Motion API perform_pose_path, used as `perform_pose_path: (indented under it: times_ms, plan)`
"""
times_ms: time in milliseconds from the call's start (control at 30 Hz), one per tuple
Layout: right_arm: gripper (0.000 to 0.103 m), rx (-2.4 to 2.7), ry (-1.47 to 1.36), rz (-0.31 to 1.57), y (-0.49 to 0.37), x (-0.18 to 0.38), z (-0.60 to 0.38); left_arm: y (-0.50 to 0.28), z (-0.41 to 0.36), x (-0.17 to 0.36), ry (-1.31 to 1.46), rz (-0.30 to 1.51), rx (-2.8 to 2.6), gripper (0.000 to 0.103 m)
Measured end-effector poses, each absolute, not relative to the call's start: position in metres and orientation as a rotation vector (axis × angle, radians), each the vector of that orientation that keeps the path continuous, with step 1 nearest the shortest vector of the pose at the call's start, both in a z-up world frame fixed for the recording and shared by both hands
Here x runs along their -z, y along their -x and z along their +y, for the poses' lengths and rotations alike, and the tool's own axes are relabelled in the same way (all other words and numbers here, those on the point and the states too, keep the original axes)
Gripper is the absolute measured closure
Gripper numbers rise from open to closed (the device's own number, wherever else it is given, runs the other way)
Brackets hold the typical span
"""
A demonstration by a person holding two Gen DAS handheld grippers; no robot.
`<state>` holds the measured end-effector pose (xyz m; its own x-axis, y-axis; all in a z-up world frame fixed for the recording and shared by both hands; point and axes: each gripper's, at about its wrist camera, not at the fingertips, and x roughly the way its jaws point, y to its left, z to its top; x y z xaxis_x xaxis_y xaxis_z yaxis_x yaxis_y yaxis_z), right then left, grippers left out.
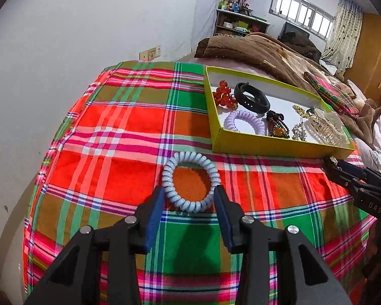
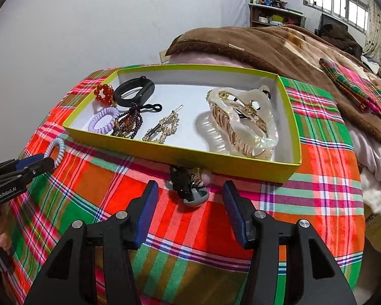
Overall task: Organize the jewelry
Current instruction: 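Grasp the white coil hair tie with the left tool while the right tool grasps the black hair clip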
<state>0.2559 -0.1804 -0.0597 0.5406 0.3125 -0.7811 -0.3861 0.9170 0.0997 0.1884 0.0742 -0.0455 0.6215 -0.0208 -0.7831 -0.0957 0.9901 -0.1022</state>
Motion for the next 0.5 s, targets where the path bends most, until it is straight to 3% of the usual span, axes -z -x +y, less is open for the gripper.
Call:
perform_pose_path:
  times_ms: [67,100,133,167,500]
  plan:
    - [0.053,-0.418,0.091,0.907,-0.2556,0.0597,-0.1790,-0.1884,0.0728,0.0444,0.132,0.893,-0.044,0.072]
    - [0.064,-0.419,0.094,0.906,-0.2558,0.0600,-0.1776,-0.1884,0.0722,0.0433,0.127,0.886,-0.049,0.079]
    - [0.069,-0.416,0.102,0.906,-0.2557,0.0604,-0.1763,-0.1897,0.0715,0.0436,0.119,0.894,-0.054,0.093]
    - [0.073,-0.414,0.107,0.905,-0.2553,0.0608,-0.1754,-0.1905,0.0719,0.0448,0.127,0.903,-0.047,0.094]
    - [0.077,-0.418,0.104,0.880,-0.2468,0.0552,-0.1780,-0.1836,0.0703,0.0393,0.137,0.874,-0.013,0.095]
